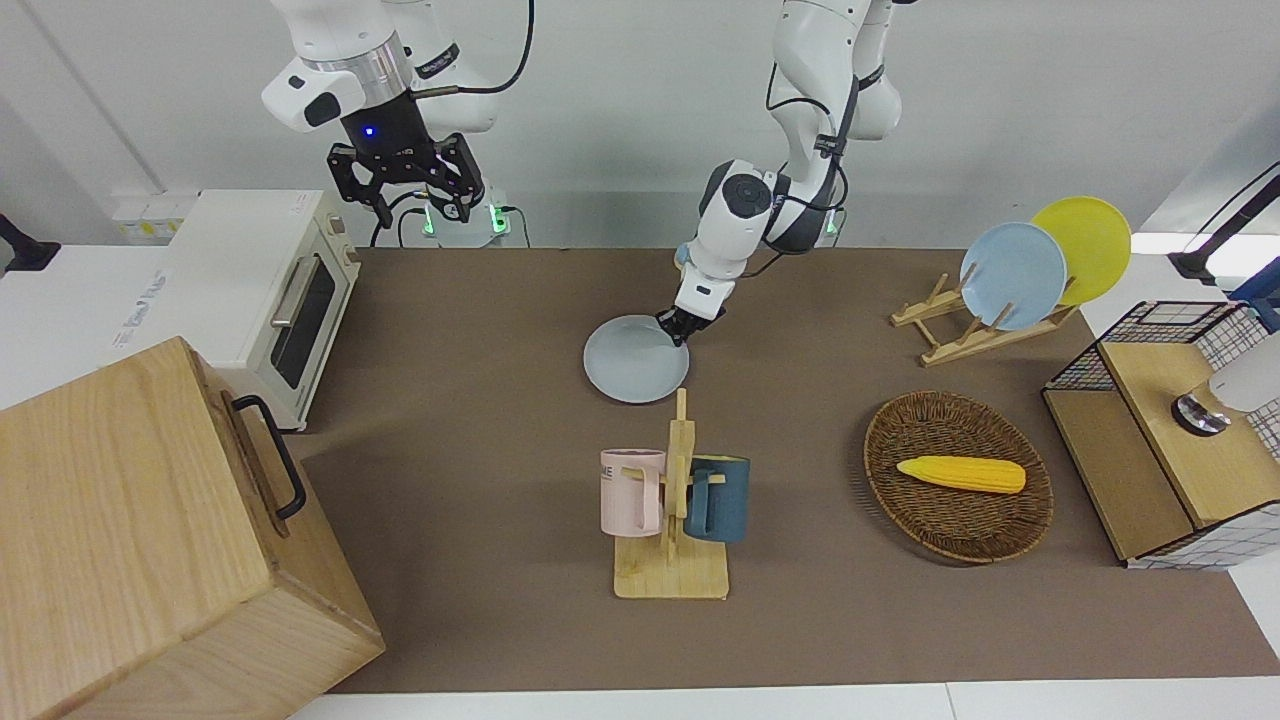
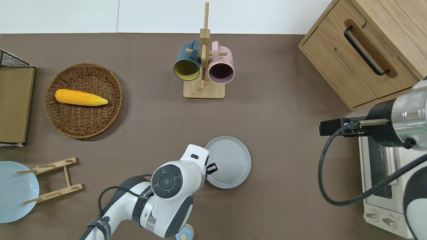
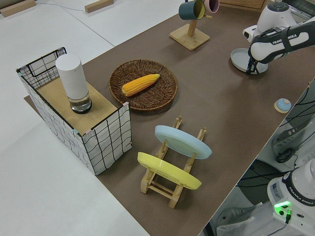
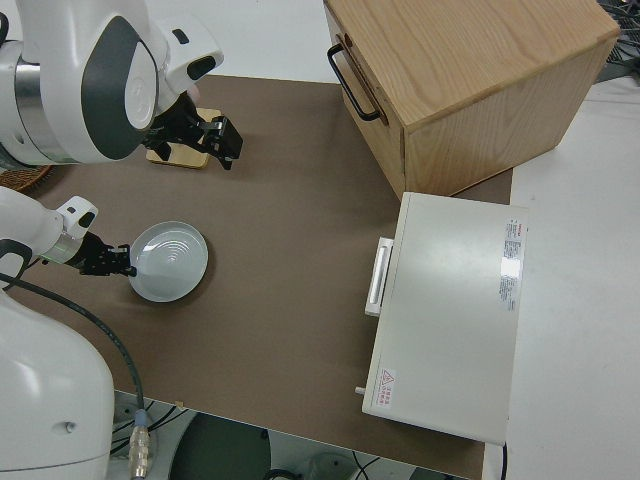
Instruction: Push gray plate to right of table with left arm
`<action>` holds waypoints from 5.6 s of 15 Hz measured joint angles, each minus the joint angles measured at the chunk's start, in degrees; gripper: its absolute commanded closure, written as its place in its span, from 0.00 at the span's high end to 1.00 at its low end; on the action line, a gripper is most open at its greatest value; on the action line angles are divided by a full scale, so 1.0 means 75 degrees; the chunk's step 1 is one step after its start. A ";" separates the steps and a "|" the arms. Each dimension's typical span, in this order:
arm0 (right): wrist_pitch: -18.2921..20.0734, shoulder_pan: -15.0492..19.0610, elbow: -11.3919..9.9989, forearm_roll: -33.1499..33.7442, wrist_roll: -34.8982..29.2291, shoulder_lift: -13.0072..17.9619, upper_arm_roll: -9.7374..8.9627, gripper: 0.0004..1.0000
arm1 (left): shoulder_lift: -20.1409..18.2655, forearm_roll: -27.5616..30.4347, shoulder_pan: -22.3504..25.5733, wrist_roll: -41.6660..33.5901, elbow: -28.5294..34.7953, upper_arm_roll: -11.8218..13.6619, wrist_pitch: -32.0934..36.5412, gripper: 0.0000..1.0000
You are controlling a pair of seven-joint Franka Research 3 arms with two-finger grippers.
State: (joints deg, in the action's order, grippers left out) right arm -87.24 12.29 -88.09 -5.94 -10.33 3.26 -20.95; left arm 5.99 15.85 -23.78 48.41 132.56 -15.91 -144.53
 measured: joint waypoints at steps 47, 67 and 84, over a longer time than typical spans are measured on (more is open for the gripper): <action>0.0000 0.0000 0.0000 0.0000 0.0000 0.0000 0.0000 1.00 | 0.0671 -0.1965 -0.0781 0.0765 -0.1069 0.0486 0.0103 0.99; 0.0000 0.0000 0.0000 0.0000 0.0000 0.0000 0.0000 1.00 | -0.1065 -0.1955 0.2217 -0.3043 -0.1114 0.0774 0.2196 0.99; 0.0000 0.0000 0.0000 0.0000 0.0000 0.0000 0.0000 1.00 | -0.2005 -0.1950 0.2853 -0.4662 -0.3701 0.1744 0.6177 0.99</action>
State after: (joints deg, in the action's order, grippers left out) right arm -87.24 12.29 -88.09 -5.94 -10.33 3.26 -20.95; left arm -9.05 1.23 -2.39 13.44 104.81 -2.83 -98.20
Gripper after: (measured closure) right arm 0.004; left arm 0.004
